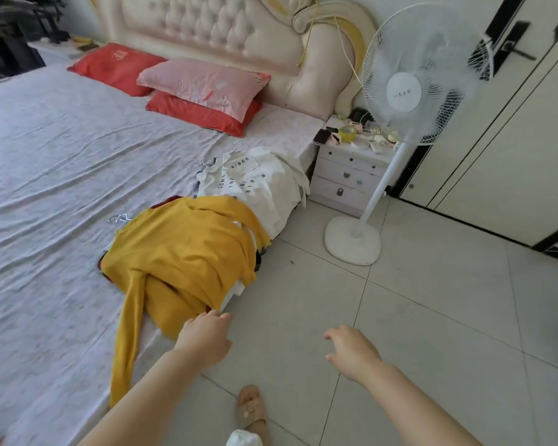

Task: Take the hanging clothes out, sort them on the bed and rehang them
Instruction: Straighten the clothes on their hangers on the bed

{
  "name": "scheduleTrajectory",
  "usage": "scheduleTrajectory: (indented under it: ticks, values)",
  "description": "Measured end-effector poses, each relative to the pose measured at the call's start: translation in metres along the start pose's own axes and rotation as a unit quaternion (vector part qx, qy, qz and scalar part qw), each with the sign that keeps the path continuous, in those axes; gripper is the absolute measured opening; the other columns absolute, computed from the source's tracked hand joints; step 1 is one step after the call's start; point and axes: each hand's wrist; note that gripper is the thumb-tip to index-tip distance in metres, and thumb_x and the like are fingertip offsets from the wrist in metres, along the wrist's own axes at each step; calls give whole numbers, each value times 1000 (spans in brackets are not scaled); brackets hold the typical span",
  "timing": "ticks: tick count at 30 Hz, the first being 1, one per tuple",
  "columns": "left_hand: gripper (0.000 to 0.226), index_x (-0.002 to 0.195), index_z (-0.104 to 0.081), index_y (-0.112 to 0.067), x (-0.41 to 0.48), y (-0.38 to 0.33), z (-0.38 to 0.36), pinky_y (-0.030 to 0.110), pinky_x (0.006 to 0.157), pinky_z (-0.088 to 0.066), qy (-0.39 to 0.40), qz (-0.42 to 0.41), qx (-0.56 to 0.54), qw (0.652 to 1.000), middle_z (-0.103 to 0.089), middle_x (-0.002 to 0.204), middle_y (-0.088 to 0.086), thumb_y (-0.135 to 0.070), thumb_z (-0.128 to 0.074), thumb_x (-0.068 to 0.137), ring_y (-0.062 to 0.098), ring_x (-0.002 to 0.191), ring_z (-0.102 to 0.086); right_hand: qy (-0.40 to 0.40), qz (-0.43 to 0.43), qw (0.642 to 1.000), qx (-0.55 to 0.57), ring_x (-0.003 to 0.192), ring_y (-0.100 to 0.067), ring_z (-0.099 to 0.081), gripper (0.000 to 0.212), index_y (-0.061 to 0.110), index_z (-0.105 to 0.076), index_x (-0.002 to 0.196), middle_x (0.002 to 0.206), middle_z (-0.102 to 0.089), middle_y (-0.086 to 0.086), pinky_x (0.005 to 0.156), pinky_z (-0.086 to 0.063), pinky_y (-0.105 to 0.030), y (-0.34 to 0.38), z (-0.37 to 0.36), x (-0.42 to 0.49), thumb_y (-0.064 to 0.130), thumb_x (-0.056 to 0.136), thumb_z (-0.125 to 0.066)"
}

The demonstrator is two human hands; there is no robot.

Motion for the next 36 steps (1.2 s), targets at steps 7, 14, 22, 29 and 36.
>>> scheduleTrajectory:
  ticks: [7,14,22,29,36]
  values:
    - [45,136,-38,-24,121,-15,62,33,96,-38,9,-9,-2,1000,-49,128,0,-32,-46,92,21,120,-46,2,-13,1000,-14,126,-23,-42,42,19,-47,132,134,-46,-4,100,-39,-33,-21,90,95,26,92,-55]
    - [42,132,-42,-26,214,-31,104,32,95,-37,19,18,-15,1000,-49,126,-1,-30,-46,91,21,118,-47,14,14,1000,-9,124,-23,-45,43,17,-47,132,134,-46,-6,98,-39,-30,-36,159,189,27,91,-56]
    - [36,127,-46,-23,320,-54,153,27,78,-37,22,112,-49,992,-53,118,-1,-26,-47,91,20,108,-51,45,95,991,-79,125,-24,-44,43,19,-46,133,135,-45,-6,99,-40,-33,-59,246,326,28,92,-55]
    - [36,126,-47,-19,377,-57,189,29,77,-42,29,161,-89,982,-52,120,3,-29,-49,91,22,103,-54,56,153,981,-109,123,-24,-43,40,18,-46,131,133,-44,-5,98,-42,-37,-45,318,418,25,92,-52]
    - [50,138,-37,-25,447,-25,206,33,87,-42,36,198,-123,972,-47,130,2,-24,-47,89,22,113,-51,75,187,971,-130,119,-25,-47,36,10,-51,125,130,-49,-8,93,-42,-34,-1,358,508,20,91,-54]
Point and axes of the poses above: each hand's wrist, its own x-axis towards the middle knuckle, its own z-axis out of the back of the hand, y = z × x
